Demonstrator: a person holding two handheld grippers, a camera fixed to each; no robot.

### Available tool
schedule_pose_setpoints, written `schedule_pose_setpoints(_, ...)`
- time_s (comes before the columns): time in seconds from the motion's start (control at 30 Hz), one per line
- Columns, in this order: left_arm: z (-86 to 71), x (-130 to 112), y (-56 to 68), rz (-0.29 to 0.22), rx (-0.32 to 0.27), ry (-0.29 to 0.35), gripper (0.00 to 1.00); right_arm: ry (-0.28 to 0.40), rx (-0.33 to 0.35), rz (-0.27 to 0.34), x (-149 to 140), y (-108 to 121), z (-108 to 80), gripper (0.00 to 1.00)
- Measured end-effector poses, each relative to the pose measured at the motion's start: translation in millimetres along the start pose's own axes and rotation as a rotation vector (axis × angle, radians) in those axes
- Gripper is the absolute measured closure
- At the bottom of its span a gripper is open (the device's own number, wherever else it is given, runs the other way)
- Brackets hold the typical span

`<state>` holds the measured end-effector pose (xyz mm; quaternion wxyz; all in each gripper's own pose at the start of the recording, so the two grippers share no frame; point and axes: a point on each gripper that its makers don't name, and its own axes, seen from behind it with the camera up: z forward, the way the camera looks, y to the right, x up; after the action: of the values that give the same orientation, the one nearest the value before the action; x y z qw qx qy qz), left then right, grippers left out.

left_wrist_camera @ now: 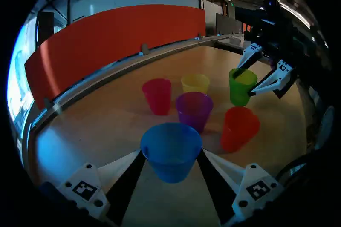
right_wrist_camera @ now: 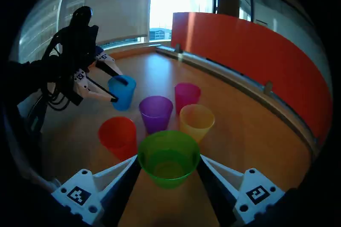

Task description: Pour water

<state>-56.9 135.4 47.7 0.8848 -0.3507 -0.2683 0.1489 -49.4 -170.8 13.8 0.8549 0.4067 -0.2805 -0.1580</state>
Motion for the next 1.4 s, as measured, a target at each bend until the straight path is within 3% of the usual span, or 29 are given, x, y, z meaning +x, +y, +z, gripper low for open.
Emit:
schedule_pose_setpoints(0.8,15.6,-14,9.1,-0.017,-0.030,-0.005,0.15,-0.022,0.014,0.028,-19,-5,21.4,0.09)
schedule_pose_setpoints(1.4,11.2,-21,8.5,-0.045,-0.035,0.015,0.15,-0.013,0.007,0.037,-33,-7,15.9,0.09)
